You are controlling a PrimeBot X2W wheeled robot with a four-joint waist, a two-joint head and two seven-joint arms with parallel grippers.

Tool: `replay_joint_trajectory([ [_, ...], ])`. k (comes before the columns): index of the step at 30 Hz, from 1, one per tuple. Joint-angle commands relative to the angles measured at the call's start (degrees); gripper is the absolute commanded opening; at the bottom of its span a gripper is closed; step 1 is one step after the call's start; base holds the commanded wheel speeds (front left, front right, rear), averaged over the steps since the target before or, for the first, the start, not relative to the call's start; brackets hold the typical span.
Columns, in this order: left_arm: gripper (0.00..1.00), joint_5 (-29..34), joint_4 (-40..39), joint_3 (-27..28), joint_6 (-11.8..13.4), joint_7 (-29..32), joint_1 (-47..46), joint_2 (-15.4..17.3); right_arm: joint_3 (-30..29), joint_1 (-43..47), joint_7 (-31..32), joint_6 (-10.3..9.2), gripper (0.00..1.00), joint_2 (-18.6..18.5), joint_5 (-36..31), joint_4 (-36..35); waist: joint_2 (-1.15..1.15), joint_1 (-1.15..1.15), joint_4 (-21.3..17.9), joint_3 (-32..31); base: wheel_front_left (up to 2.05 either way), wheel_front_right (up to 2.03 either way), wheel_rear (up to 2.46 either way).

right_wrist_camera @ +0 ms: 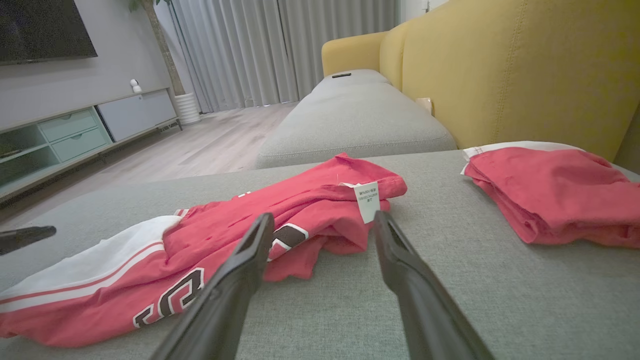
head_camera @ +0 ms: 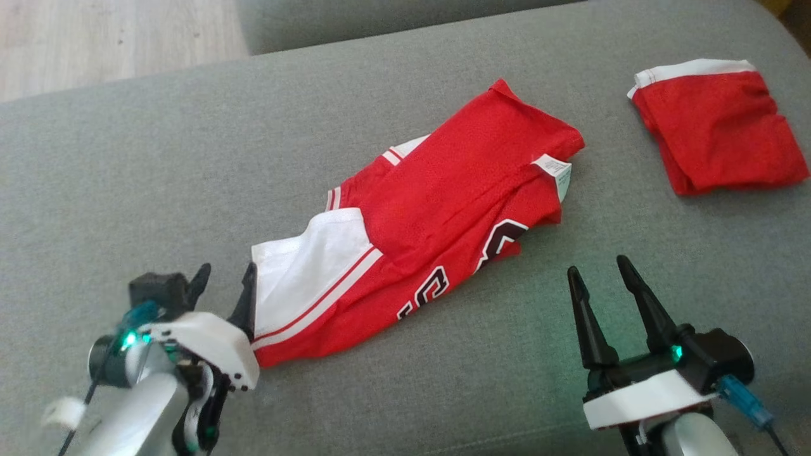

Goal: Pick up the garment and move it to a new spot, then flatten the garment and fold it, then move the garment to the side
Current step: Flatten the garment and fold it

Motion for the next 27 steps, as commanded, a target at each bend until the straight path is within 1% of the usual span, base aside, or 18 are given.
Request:
replay_joint_trajectory([
  [1, 1.0, 0.6, 0.6, 1.5, -0.3, 0.5, -3.3, 1.0, 1.4, -2.5, -0.2, 0.12, 1.0, -0.9, -0.3, -2.0, 0.0, 0.0, -0.5, 0.5, 0.0, 0.0, 0.0],
  [5, 1.0, 1.4, 9.1, -0.2, -2.7, 0.9, -7.2, -0.6, 1.7, -3.1, -0.2, 0.12, 1.0, -1.3, -0.3, -2.1, 0.0, 0.0, -1.3, 1.5, 0.0, 0.0, 0.0],
  [7, 1.0, 1.3, 12.4, -0.8, -4.6, 0.6, -8.7, -1.5, 1.5, -3.2, -0.2, 0.12, 1.0, -1.6, -0.3, -2.2, 0.0, 0.0, -1.5, 1.9, 0.0, 0.0, 0.0],
  [9, 1.0, 1.5, 15.2, -1.3, -5.9, 0.3, -10.2, -2.0, 1.4, -3.2, -0.2, 0.12, 1.0, -1.9, -0.4, -2.2, 0.0, 0.0, -1.7, 2.4, 0.0, 0.0, 0.0],
  [17, 1.0, 2.8, 23.4, -2.9, -9.1, -1.3, -15.4, -3.7, 1.2, -3.3, -0.2, 0.12, 1.0, -2.0, -0.5, -2.4, 0.0, 0.0, -1.8, 3.6, 0.0, 0.0, 0.0],
  [18, 0.88, 3.1, 24.2, -3.3, -9.4, -1.4, -15.9, -3.9, 1.3, -3.4, -0.2, 0.12, 1.0, -2.0, -0.5, -2.4, 0.0, 0.0, -1.8, 3.8, 0.0, 0.0, 0.0],
  [19, 0.44, 3.2, 25.1, -3.5, -9.7, -1.5, -16.3, -4.1, 1.3, -3.5, -0.2, 0.12, 1.0, -2.0, -0.5, -2.5, 0.0, 0.0, -1.8, 3.9, 0.0, 0.0, 0.0],
  [20, 0.29, 3.3, 25.8, -3.7, -10.0, -1.6, -16.7, -4.3, 1.4, -3.6, -0.2, 0.12, 1.0, -2.0, -0.4, -2.5, 0.0, 0.0, -1.8, 4.0, 0.0, 0.0, 0.0],
  [21, 0.0, 3.5, 26.6, -3.9, -10.3, -1.6, -17.0, -4.4, 1.4, -3.7, -0.2, 0.12, 1.0, -2.0, -0.5, -2.5, 0.0, 0.0, -1.8, 4.1, 0.0, 0.0, 0.0],
  [25, 0.0, 3.7, 28.0, -4.5, -11.7, -2.8, -17.7, -4.9, 1.2, -3.8, -0.2, 0.12, 1.0, -2.0, -0.5, -2.6, 0.0, 0.0, -1.5, 4.3, 0.0, 0.0, 0.0],
  [27, 0.0, 3.8, 27.6, -4.2, -11.7, -4.0, -18.0, -4.8, 1.3, -4.0, -0.2, 0.12, 1.0, -2.0, -0.6, -2.6, 0.0, 0.0, -1.2, 4.2, 0.0, 0.0, 0.0],
])
